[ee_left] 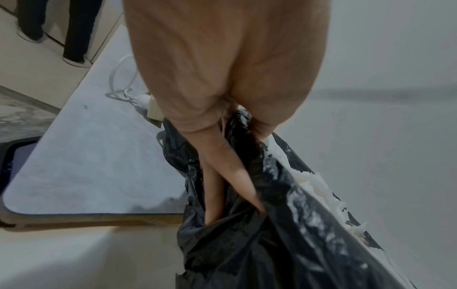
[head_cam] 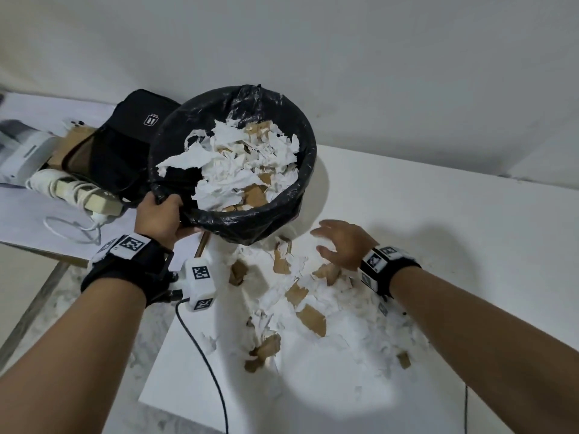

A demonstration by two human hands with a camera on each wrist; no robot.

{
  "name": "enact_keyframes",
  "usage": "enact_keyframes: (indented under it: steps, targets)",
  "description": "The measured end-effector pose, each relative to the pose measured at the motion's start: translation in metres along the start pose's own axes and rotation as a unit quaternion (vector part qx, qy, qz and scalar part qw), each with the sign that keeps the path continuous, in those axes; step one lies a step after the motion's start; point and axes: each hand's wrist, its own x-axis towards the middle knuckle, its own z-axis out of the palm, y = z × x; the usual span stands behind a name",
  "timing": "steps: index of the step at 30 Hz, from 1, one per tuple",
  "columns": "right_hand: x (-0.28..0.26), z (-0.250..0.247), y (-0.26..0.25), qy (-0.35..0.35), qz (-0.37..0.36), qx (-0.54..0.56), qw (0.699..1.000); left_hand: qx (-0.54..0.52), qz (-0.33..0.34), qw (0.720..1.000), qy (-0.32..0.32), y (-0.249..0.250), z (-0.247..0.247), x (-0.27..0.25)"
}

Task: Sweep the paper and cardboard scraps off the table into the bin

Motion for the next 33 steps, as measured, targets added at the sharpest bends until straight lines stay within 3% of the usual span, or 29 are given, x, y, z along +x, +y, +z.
enact_keyframes:
  steps: [5,8,14,17,21,23,26,28,30,33]
  targets:
    - [0.073,0.001,-0.027,-0.055,0.018,-0.067,0.996,0.007,0.005,1.0,0.028,-0.003,-0.025,0.003]
    - [0.085,0.015,-0.044,-0.095,0.012,-0.09,0.991,0.012,0.001,0.999,0.044,-0.003,-0.044,0.005]
    - [0.033,0.032,-0.035,-0.134,0.009,-0.047,0.99,-0.006,0.002,0.999,0.047,-0.001,-0.049,0.005]
    - [0.0,0.029,-0.021,-0.063,0.001,0.015,0.998,-0.006,0.001,0.999,0.038,-0.002,-0.039,0.002]
    - [-0.04,0.009,0.004,0.037,0.089,0.025,0.995,0.007,0.006,1.0,-0.005,-0.001,-0.012,-0.004]
    - [-0.062,0.003,0.026,0.076,0.182,0.021,0.98,0.022,0.009,0.999,-0.033,-0.001,0.008,-0.007]
    - [-0.097,0.001,0.061,0.061,0.362,0.046,0.929,0.033,0.011,0.997,-0.067,-0.006,0.034,-0.013]
    - [-0.118,0.005,0.083,0.044,0.445,0.1,0.889,0.033,0.011,0.996,-0.087,-0.012,0.049,-0.016]
    - [-0.133,0.014,0.094,0.042,0.47,0.144,0.87,0.04,0.014,0.994,-0.1,-0.019,0.063,-0.017]
    - [-0.14,0.027,0.078,0.049,0.428,0.178,0.885,0.062,0.022,0.991,-0.117,-0.029,0.079,-0.019]
